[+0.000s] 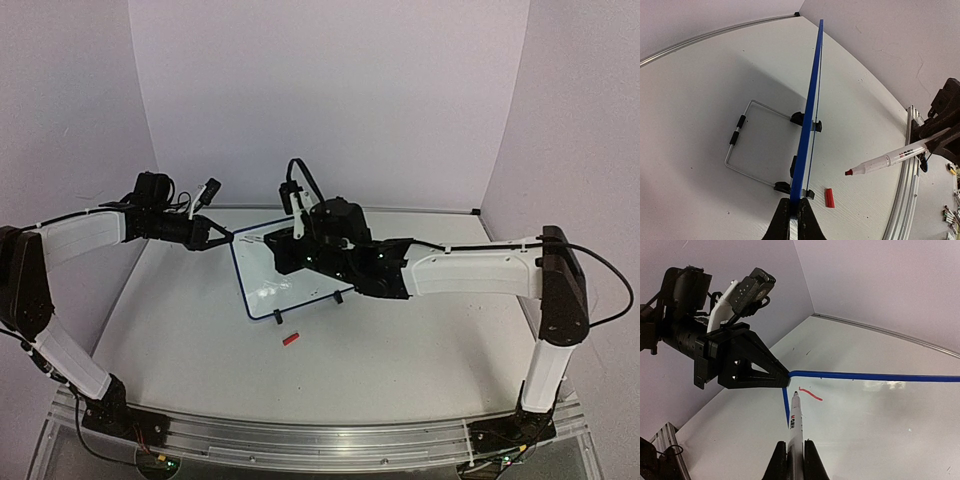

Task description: Write a sentence on the whiteboard

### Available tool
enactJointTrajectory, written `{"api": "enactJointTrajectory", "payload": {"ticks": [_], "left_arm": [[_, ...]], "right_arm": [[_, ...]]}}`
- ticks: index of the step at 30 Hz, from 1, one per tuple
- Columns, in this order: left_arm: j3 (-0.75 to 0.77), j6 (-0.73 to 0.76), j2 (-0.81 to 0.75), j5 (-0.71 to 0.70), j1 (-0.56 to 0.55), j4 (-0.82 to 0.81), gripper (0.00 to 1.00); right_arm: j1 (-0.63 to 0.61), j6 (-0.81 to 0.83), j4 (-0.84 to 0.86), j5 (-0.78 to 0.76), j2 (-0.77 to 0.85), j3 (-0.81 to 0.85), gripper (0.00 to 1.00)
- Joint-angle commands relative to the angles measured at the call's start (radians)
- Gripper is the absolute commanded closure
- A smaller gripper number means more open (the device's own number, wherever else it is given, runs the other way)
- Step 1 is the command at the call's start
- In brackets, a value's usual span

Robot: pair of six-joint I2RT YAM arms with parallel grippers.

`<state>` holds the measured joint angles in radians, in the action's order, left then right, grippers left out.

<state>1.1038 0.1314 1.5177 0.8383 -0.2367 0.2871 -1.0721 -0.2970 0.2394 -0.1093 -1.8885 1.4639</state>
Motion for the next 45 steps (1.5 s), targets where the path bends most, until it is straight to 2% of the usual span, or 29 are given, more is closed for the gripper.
{"api": "enactJointTrajectory", "payload": {"ticks": [1,22,45], "left_arm": [[0.0,0.004,-0.042,0.01,0.002,-0.011,1.0],[0.002,0.005,-0.044,0.012,0.001,-0.011,1.0],[0.0,0.006,-0.054,0.009,0.001,-0.011,1.0]], "right_arm": [[-0.004,0.009,0.012,-0.012,0.003,0.027,1.0],[-0.004,0.019,-0.016,-0.043,-0.079,0.089,1.0],[-0.003,-0.001,-0.04,-0.043,-0.079,0.05,1.0]]}}
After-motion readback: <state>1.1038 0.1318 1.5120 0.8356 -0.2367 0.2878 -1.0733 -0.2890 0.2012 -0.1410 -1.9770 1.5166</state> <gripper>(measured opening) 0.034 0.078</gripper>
